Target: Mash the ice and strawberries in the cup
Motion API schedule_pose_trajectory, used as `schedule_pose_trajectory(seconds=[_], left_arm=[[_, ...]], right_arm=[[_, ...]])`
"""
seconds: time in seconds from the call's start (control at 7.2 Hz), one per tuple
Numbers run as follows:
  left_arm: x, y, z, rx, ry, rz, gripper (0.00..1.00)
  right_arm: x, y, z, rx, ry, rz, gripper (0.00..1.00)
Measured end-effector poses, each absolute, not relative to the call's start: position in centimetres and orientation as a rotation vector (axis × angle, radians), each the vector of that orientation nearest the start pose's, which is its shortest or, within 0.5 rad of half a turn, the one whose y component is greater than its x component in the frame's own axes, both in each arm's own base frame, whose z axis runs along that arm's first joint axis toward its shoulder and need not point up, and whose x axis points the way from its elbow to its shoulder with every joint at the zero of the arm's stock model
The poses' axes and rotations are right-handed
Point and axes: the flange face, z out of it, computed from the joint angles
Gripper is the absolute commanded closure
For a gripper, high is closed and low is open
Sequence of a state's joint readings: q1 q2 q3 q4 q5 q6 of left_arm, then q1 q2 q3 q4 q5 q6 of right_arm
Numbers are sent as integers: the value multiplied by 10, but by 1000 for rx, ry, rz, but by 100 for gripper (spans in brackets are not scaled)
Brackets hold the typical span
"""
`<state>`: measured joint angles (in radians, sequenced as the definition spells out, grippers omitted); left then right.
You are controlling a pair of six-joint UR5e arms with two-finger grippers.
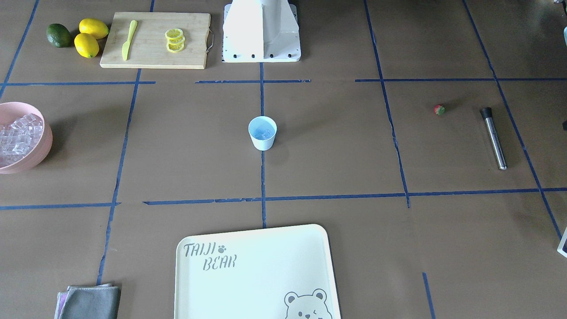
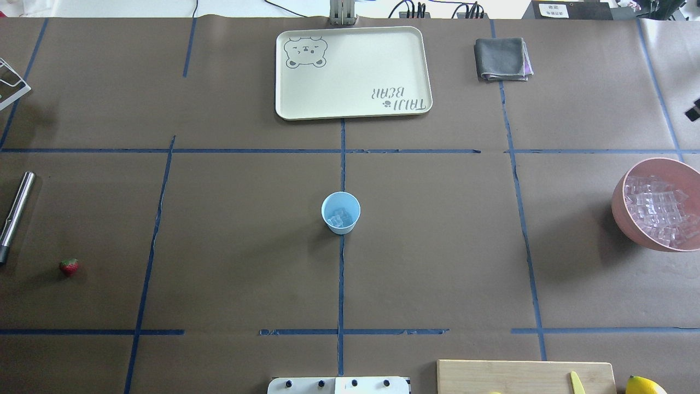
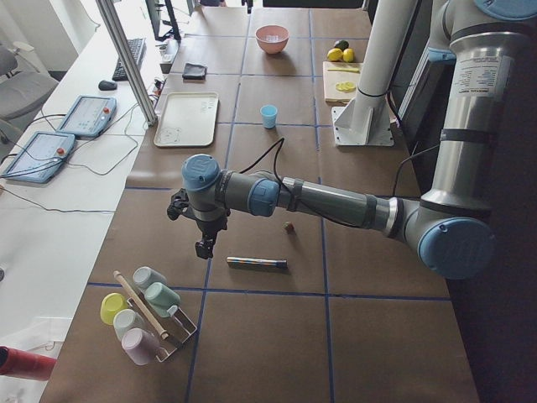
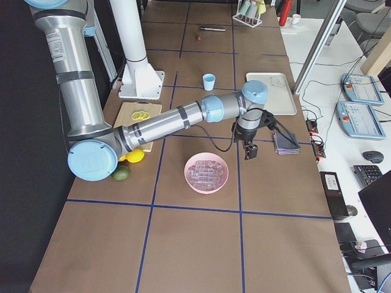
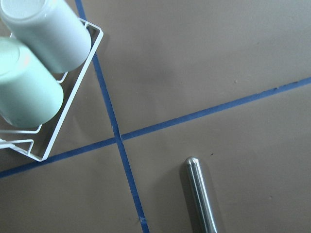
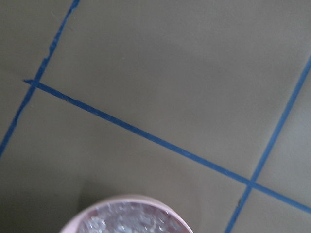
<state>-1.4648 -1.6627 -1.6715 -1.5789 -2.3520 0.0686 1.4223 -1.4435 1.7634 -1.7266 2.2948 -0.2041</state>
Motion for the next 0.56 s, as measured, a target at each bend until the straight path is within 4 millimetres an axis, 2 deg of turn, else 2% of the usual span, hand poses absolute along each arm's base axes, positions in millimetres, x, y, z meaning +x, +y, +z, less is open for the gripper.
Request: schedule_pose_trajectory(seconds=[0.14, 0.28, 0.42, 0.56], left_arm=[[-5, -541, 553, 175, 787, 213, 0], [-2, -543, 542, 182, 792, 186, 0], [10, -543, 529, 194, 801, 175, 0], [40, -539, 513, 189, 817, 161, 0]], right_arm=[[23, -509, 560, 146, -727, -365, 1], [47, -482, 589, 113, -732, -319, 1], [57, -466, 602, 91, -735, -279, 1], [62, -459, 603, 81, -736, -241, 1]])
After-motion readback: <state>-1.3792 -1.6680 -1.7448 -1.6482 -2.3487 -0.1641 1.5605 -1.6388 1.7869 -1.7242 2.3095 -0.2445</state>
